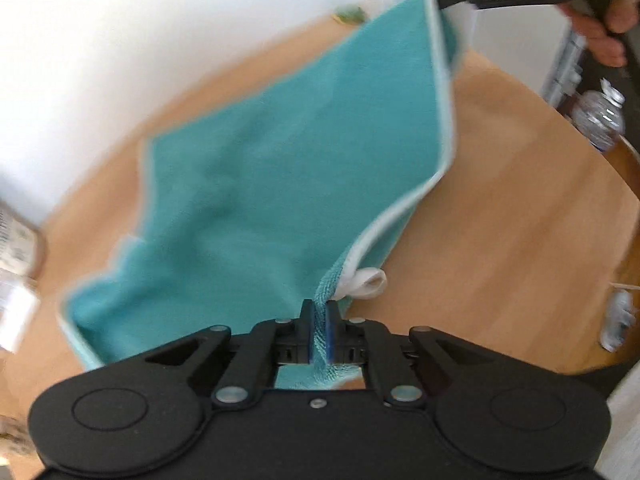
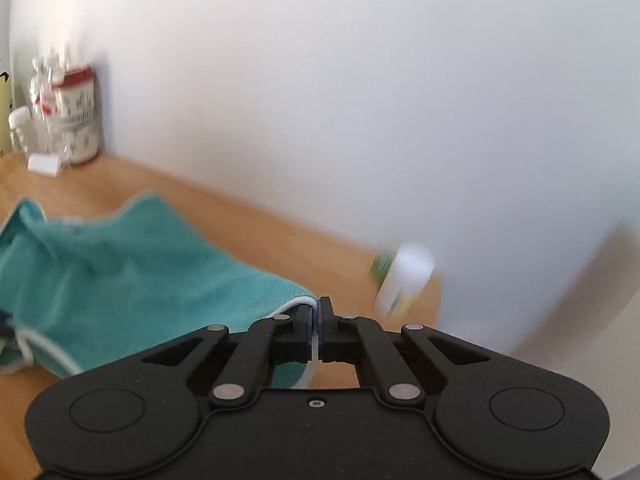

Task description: Fold towel

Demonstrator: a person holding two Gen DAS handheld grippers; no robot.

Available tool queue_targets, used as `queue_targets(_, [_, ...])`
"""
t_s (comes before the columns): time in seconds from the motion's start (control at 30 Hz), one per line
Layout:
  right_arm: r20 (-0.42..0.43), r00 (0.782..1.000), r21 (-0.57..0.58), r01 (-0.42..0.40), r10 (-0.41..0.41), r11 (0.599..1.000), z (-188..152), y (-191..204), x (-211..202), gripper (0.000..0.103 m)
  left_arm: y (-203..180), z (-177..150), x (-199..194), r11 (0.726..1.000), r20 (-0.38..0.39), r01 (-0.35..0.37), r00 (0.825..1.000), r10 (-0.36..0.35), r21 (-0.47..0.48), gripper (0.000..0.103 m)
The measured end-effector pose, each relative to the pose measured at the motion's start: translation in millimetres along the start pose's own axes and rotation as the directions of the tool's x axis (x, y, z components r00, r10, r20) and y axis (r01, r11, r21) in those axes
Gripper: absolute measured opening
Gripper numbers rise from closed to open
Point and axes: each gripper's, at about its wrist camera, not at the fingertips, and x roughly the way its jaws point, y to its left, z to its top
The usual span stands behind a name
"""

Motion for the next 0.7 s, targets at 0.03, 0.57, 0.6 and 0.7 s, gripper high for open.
queue_targets(0.03, [0.041, 0.999, -0.024, 0.022, -0.021, 0.999, 18.4, 3.5, -13.4, 0.002, 5.0, 1.9, -3.8, 1.000, 0.009, -0.013, 1.000, 0.013, -0.004, 0.004])
queue_targets(0.57, [0.136, 0.991, -0.187, 0.021, 0.005, 0.982, 41.1, 102.3, -91.3, 0.002, 121.3, -8.1, -89.2, 0.954, 0.180, -0.299, 0.940, 0.290, 0.025, 0.005])
queue_targets(0.6, [0.088, 0.995, -0.188, -0.027, 0.045, 0.982, 28.1, 113.8, -83.7, 0.002, 119.2, -18.9, -80.4, 0.956, 0.159, -0.289, 0.948, 0.277, 0.052, 0.005])
queue_targets(0.7, [-0.058, 0.984, -0.144, -0.176, 0.169, 0.974, -12.4, 146.7, -57.5, 0.003, 108.4, -52.5, -44.8, 0.960, 0.096, -0.257, 0.964, 0.247, 0.110, 0.004])
